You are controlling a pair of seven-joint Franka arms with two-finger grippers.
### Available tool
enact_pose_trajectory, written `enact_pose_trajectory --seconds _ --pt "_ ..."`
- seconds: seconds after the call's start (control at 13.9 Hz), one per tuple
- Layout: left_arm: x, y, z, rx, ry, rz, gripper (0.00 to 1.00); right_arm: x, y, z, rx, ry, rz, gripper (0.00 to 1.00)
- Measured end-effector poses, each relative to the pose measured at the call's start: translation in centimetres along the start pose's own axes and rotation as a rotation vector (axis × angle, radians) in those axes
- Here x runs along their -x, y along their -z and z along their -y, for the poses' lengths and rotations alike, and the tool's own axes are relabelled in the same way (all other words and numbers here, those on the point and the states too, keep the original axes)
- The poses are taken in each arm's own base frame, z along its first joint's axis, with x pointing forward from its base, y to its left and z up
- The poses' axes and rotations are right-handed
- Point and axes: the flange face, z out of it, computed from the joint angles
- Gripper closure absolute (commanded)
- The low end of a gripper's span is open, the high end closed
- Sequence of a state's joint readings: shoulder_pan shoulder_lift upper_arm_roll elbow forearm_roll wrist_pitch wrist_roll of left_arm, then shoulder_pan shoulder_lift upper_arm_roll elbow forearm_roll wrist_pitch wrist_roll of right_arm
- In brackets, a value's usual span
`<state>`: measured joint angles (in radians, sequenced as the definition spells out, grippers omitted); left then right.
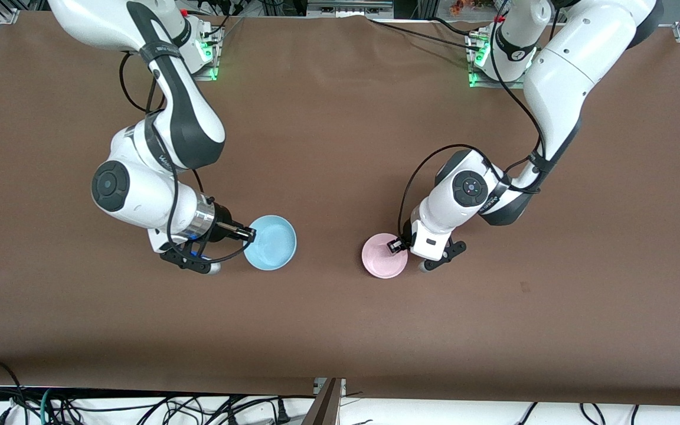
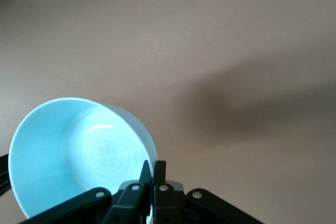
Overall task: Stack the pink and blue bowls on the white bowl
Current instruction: 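Lower the pink bowl into the white bowl and open the left gripper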
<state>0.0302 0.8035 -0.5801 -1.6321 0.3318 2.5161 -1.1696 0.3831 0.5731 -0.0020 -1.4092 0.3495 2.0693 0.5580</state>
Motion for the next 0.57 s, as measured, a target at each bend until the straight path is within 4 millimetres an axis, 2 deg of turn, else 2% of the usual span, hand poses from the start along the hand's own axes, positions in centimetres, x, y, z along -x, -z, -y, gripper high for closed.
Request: enact_pose_trajectory --seconds 0.36,0.5,0.57 --pt "-1.1 2.3 -0.5 0.020 0.005 -0.033 0.62 2.5 -3.2 3.7 -0.031 -0.077 -0.042 1.00" --pt "-2.3 4.7 -0.8 0.000 0.012 -0.053 0.61 3.6 -4.9 5.3 -0.053 -0.119 -0.064 1.00" --pt "-3.4 6.7 -0.8 -0.034 0.013 -0.061 0.61 4.3 -5.9 6.1 -0.064 -0.134 -0.075 1.00"
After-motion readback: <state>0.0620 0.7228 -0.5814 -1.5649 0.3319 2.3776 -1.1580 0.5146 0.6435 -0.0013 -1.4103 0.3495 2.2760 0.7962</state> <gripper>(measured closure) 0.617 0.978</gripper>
